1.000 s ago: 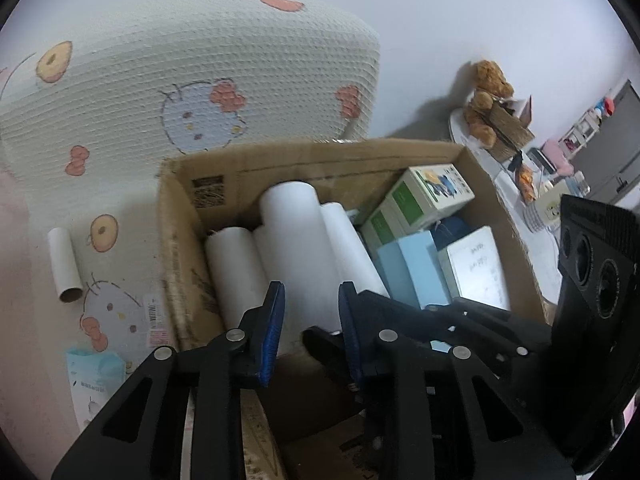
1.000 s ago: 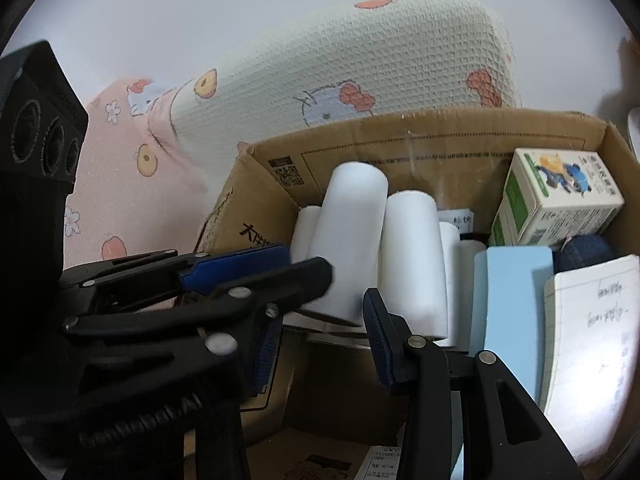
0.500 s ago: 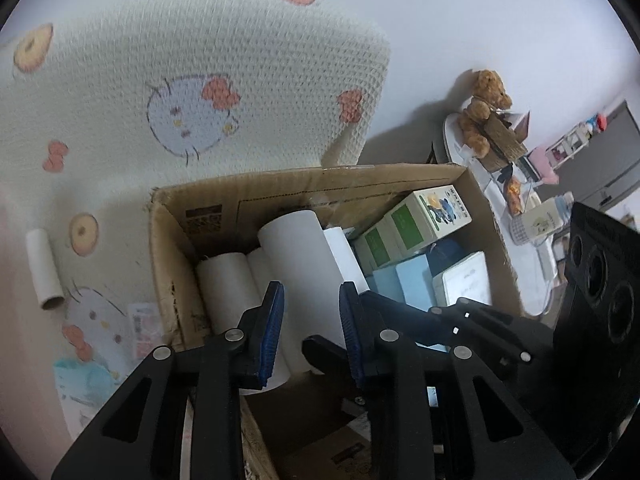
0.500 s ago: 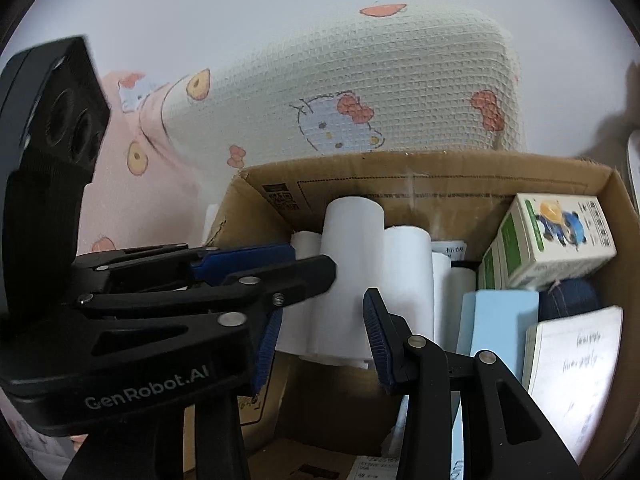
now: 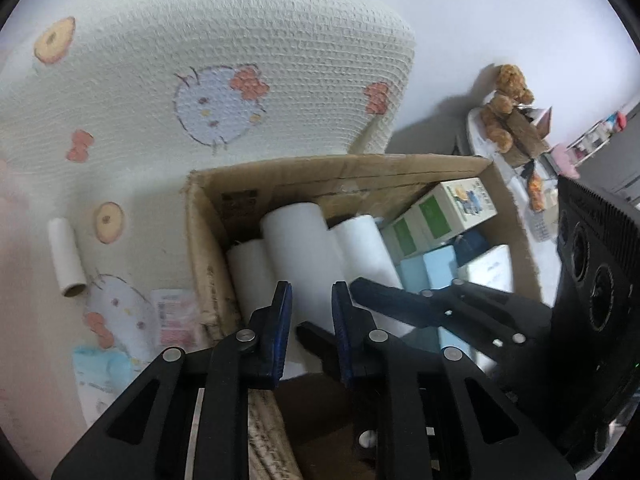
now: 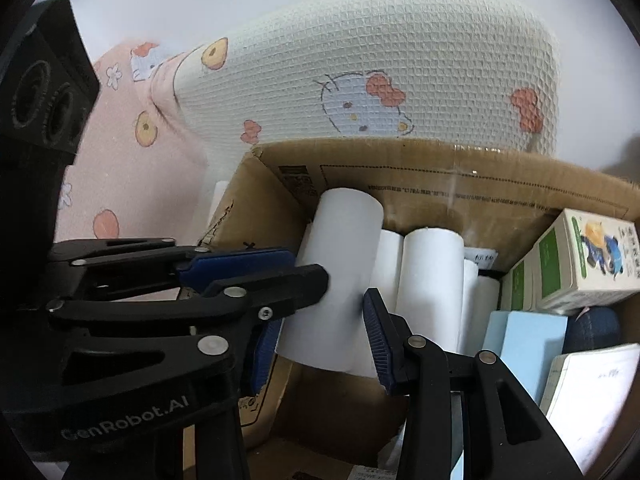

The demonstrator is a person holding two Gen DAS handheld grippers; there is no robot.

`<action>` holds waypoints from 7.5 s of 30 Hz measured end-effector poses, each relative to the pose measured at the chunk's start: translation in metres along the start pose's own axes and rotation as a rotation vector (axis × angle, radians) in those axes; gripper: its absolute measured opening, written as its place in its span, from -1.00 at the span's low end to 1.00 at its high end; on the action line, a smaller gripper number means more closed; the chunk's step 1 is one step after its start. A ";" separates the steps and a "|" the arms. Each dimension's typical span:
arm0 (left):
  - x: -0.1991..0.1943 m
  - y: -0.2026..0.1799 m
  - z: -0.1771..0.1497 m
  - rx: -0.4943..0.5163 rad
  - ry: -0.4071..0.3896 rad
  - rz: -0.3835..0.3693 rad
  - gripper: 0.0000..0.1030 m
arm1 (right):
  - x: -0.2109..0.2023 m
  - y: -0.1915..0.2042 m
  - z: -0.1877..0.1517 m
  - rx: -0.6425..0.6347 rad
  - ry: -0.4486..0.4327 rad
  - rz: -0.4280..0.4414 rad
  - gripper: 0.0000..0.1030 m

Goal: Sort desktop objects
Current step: 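Lower the tube among the white rolls and open the left gripper, then move the left tool back toward the last white tube on the bed, then lower the left gripper around the last white tube and close it, then lift the last tube with the left gripper, then carry the held tube with the left gripper over the cardboard box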

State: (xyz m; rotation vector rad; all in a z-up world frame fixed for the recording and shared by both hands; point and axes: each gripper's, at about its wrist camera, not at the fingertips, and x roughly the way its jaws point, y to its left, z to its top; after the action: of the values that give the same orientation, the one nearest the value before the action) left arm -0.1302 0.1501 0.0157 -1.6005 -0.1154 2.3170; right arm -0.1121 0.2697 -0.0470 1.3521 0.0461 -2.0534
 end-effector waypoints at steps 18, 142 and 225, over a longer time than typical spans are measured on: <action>-0.057 0.030 -0.001 -0.024 -0.278 -0.175 -0.26 | -0.071 0.020 0.004 0.054 -0.173 -0.160 -0.25; 0.022 0.302 -0.060 -0.509 -0.316 -0.216 -0.15 | 0.221 0.168 0.027 -0.062 -0.133 0.024 -0.20; -0.040 0.014 -0.005 0.033 -0.279 -0.181 -0.14 | -0.026 0.013 -0.017 0.108 -0.297 -0.001 -0.20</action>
State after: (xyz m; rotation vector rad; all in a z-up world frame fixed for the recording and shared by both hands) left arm -0.1162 0.1244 0.0463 -1.1902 -0.2728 2.3700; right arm -0.0855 0.2792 -0.0296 1.0943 -0.1960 -2.2630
